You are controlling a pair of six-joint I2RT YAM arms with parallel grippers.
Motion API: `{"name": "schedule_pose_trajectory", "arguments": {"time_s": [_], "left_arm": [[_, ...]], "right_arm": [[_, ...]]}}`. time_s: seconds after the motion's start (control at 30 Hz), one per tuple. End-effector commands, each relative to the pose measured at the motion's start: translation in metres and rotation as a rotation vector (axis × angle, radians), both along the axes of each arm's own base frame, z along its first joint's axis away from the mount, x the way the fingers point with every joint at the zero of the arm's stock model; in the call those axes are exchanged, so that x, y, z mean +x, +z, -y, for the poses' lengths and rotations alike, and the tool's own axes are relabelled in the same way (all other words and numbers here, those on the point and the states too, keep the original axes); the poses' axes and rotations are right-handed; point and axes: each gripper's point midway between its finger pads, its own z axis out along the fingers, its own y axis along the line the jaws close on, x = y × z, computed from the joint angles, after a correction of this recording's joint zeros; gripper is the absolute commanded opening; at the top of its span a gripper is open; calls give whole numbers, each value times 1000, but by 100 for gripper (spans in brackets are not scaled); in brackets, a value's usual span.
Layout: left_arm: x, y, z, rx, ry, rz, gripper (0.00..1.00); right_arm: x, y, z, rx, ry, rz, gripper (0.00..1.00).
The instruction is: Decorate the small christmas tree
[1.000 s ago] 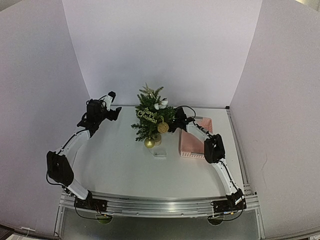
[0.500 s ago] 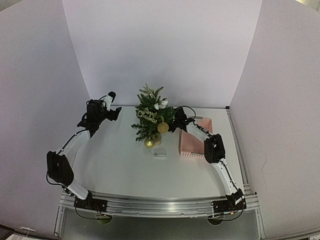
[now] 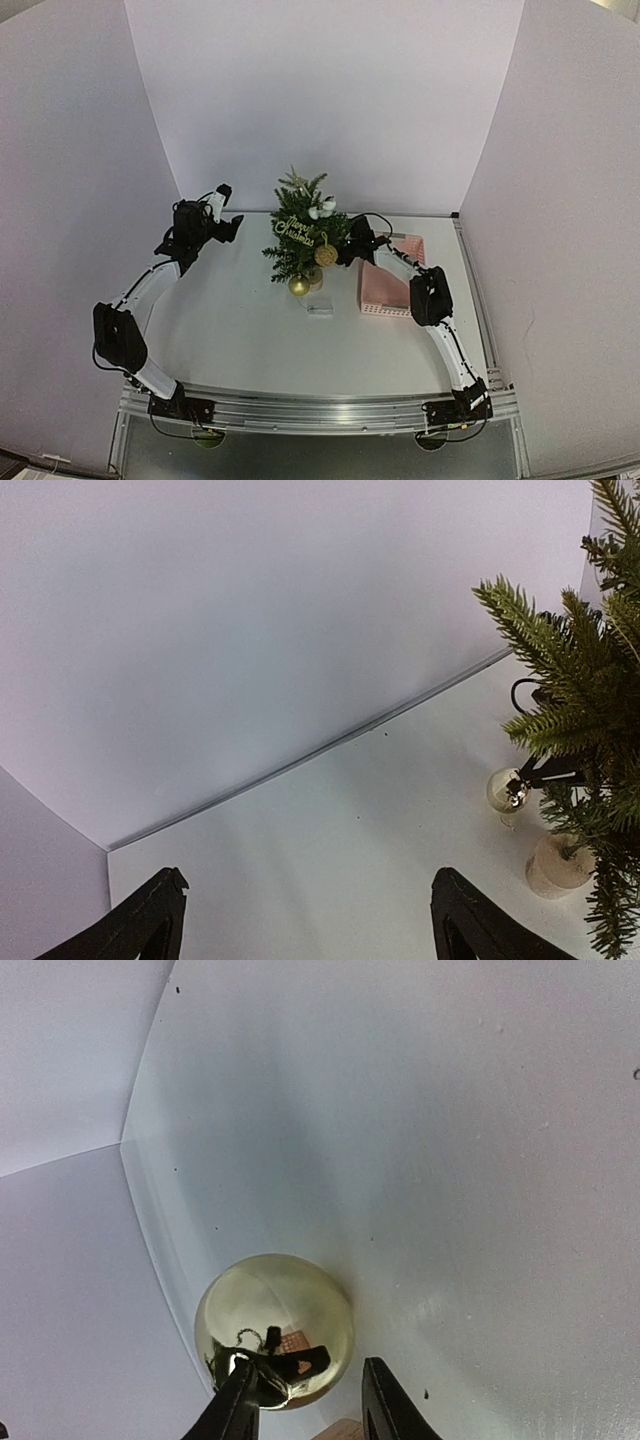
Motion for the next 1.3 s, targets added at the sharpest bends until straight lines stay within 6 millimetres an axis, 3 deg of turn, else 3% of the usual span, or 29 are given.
{"name": "schedule_pose_trajectory", "arguments": {"time_s": [0.0,0.13,0.33,0.57,0.77,1.1,1.27], "left_arm": [[-8,25,1,-19,-15,62,85],[-7,25,1,-21,-18,61,85],[-7,13,2,-14,-25,33,85],[-7,-7,1,2,-47,-10,85],[-9,-15,1,17,-51,-28,85],[-9,-17,4,5,-68,-37,85],[-9,-15,2,15,-64,-32,85]], "right_arm": [[0,51,4,7,5,81,34],[0,55,4,5,14,94,35],[7,67,-3,30,38,146,46],[12,51,-14,62,48,131,64],[-1,32,-18,34,82,109,80],[-10,-7,-17,-5,104,61,80],[-16,-7,-17,-19,123,64,76]]}}
